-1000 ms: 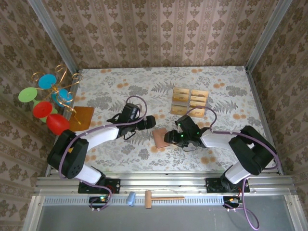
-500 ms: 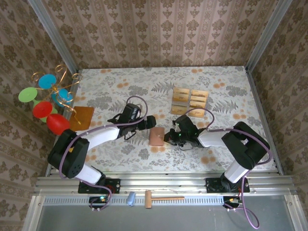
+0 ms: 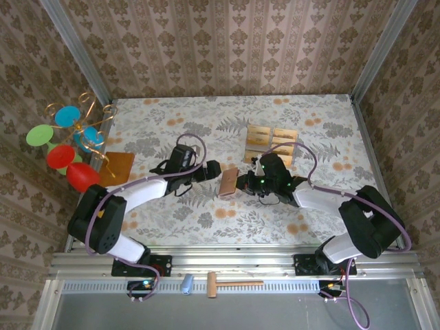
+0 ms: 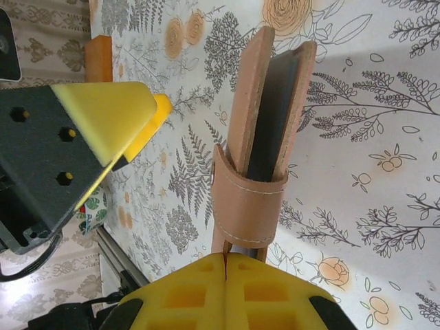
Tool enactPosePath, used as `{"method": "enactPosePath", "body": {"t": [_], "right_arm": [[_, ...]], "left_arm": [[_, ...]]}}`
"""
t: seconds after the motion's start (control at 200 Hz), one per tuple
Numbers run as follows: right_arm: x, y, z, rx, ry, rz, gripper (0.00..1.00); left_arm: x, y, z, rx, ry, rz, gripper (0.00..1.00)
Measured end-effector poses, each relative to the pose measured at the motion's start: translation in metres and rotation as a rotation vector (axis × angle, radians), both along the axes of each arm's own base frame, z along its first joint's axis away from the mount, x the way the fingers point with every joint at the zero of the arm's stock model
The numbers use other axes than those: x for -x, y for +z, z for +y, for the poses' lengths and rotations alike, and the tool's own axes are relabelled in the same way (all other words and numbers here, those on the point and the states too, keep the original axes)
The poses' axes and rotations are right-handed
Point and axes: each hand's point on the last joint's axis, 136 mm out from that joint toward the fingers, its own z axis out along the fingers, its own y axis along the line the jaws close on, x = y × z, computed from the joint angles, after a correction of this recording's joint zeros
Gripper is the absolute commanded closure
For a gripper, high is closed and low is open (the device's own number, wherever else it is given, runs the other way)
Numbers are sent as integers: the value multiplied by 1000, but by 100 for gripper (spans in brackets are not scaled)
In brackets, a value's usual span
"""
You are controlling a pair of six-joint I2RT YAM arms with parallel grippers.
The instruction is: Put the credit cards into the card holder
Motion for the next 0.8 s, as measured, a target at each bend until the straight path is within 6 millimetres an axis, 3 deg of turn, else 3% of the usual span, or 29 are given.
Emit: {"method": "enactPosePath", "body": {"t": [0.23,0.37,0.56,0.8], "right_arm": [[-2,13,-2,-29,-6,-16,100],[-4,32,1,-65,-7,-45,100],[-12,69,8,-136,-8,-106,100],[-16,84,12,-190,-17,-119,100]], "left_arm": [[-6,6,-15,106,-4,14,0],[-9,10,-21,164,0,30,0],[-20,27,-29,290,28,34,0],[-28,53,-41,449,47,28,6]]}}
